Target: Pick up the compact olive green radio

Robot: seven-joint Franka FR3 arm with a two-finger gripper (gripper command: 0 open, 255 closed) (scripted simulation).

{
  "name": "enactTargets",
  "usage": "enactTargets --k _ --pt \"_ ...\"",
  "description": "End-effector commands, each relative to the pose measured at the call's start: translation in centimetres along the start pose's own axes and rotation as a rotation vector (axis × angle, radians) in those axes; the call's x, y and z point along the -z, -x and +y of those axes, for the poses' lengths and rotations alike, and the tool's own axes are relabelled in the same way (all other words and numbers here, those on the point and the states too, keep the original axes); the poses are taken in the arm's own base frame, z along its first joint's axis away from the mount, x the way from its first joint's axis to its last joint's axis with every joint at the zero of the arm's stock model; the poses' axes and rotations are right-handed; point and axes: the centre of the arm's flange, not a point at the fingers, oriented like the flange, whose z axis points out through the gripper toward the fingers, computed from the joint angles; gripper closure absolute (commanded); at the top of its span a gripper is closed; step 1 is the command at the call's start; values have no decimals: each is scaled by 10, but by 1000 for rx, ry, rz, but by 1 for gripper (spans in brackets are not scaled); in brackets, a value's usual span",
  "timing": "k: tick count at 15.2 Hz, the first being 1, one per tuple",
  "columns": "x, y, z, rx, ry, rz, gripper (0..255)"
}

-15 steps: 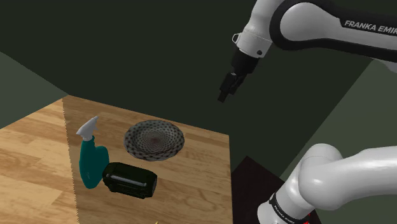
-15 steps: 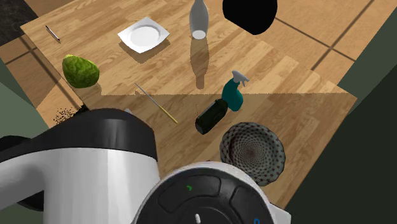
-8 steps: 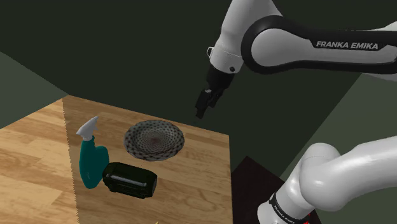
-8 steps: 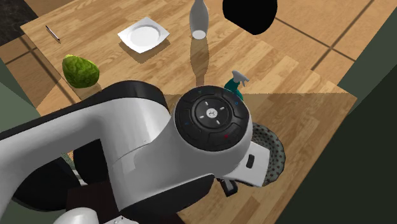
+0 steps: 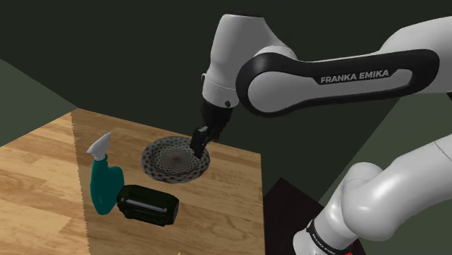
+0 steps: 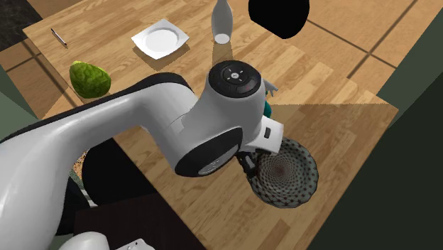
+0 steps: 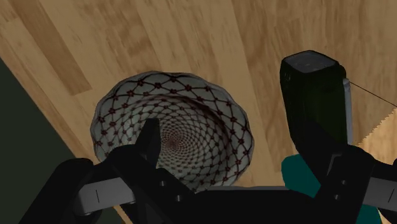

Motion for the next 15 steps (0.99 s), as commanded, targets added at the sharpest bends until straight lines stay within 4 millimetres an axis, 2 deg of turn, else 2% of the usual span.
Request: enactTargets --k 1,12,13,15 --pt "-16 -10 -20 15 4 -6 0" --pt "-100 -53 -137 103 34 -42 0" --pt "-107 -56 -146 109 36 -45 0" --pt "-117 -55 -146 109 36 -45 0"
